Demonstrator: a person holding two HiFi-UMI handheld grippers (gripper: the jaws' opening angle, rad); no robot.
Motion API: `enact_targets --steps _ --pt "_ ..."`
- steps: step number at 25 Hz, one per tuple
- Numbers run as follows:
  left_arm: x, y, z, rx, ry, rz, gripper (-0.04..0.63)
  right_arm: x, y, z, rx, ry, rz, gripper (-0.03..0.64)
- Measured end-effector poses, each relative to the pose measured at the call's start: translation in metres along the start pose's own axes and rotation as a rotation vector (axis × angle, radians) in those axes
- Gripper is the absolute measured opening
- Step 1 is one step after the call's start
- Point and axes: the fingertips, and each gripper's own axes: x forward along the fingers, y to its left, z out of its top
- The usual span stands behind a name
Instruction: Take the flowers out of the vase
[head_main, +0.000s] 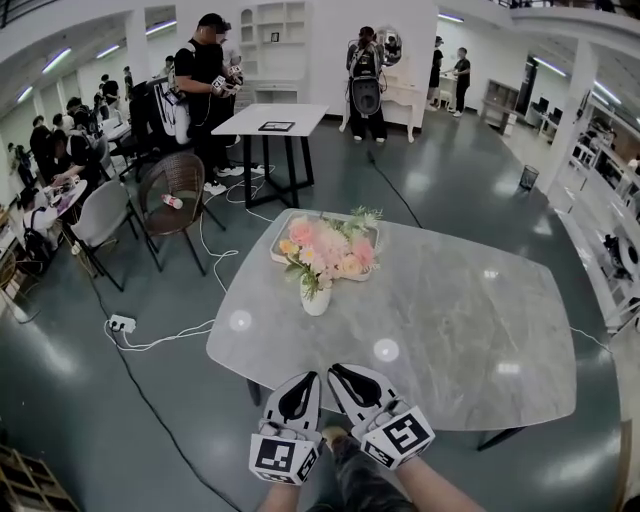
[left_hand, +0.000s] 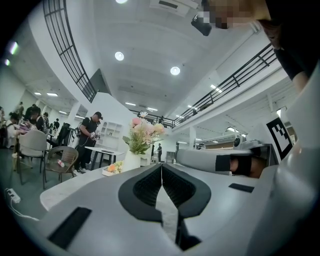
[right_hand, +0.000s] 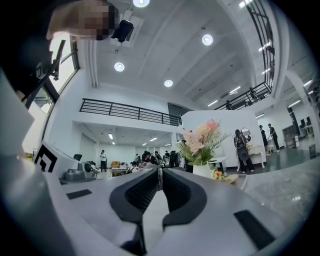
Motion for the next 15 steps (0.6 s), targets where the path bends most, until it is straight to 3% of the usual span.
enact_targets --steps 10,15 --pt "0.05 0.028 -0.026 0.025 -0.017 -0.02 0.015 0.038 -0.047 -0.028 -0.01 -0.015 -0.029 0.024" --pt "0.073 0.041 -0.035 0.056 -0.024 -0.017 0.018 0.062 -0.07 -0.033 -0.039 -0.02 -0.037 0.136"
